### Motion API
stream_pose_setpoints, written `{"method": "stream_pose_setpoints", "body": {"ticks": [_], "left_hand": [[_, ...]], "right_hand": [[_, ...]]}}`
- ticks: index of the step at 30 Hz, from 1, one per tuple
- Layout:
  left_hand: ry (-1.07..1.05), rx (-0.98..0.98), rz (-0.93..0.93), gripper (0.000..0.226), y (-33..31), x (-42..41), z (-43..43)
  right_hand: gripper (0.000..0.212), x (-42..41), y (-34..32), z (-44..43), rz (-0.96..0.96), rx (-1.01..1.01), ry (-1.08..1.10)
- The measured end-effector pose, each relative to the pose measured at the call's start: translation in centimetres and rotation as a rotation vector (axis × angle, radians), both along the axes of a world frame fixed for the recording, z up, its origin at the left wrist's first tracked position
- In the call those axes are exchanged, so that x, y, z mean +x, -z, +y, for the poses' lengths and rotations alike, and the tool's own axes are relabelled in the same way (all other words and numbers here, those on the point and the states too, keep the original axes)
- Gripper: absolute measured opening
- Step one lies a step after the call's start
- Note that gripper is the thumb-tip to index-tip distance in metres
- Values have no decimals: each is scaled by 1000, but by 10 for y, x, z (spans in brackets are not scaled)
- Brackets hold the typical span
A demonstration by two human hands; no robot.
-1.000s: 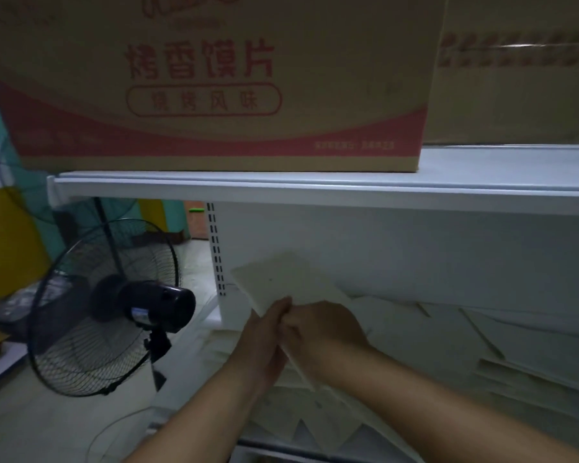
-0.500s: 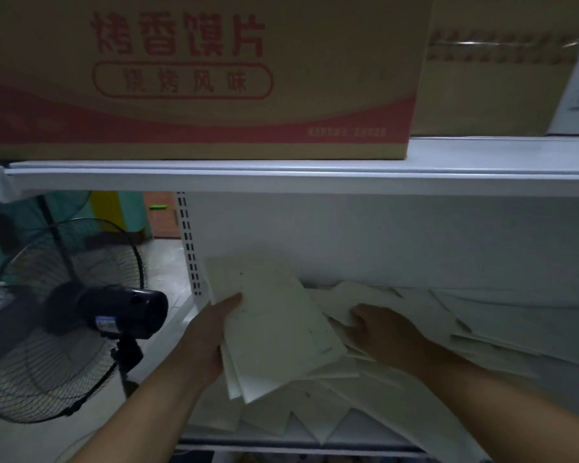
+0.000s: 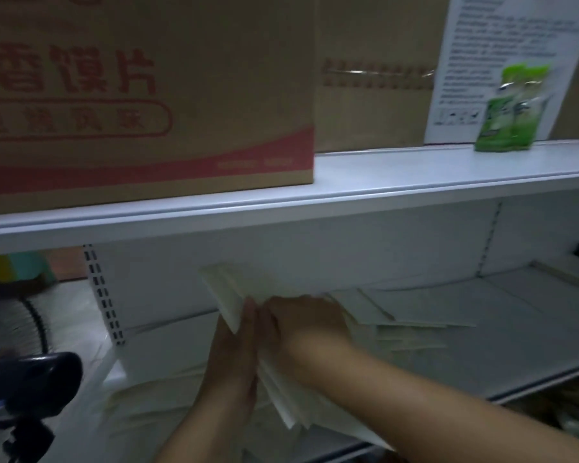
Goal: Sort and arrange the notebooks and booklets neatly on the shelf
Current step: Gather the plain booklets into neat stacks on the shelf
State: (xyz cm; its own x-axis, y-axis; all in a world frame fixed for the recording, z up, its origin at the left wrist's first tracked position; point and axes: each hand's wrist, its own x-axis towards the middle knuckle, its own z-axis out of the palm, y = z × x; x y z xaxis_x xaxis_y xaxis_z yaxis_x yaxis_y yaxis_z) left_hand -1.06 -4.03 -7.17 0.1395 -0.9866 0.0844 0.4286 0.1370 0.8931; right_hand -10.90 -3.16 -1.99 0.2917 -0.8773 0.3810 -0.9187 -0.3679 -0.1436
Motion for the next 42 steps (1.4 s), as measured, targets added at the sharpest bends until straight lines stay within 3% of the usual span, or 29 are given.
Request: {"method": "stream_pose_setpoints", "body": {"ticks": [2, 5, 8, 11, 13, 16, 21, 26, 34, 38, 42], "left_hand": [[35, 21, 11, 43, -1, -12, 4], [96, 105, 57, 28, 3, -31, 6], [219, 217, 97, 29, 8, -66, 8], [350, 321, 123, 32, 8, -118, 18], [431, 341, 110, 31, 10, -162, 25], [544, 414, 107, 48, 15, -232, 34], [546, 511, 173, 72, 21, -329, 50], [430, 535, 190, 49, 31, -390, 41], [641, 397, 14, 38, 47, -472, -30], [459, 467, -138, 36, 74, -526, -75], [341, 382, -380, 21, 90, -569, -110]], "right_hand": [[50, -13, 12, 13, -78, -83, -64], [51, -59, 14, 19, -227, 31, -128], [57, -139, 21, 14, -384, 105, 18], [68, -229, 36, 25, -810, 418, 176], [47, -277, 49, 38, -1029, 616, 102], [30, -335, 66, 59, -1240, 649, 118], [21, -412, 77, 81, -1238, 616, 165], [29, -467, 108, 68, -1308, 551, 335], [42, -549, 115, 26, -1363, 454, 504], [48, -591, 109, -2, -1388, 434, 472], [40, -620, 109, -27, -1368, 426, 482]]}}
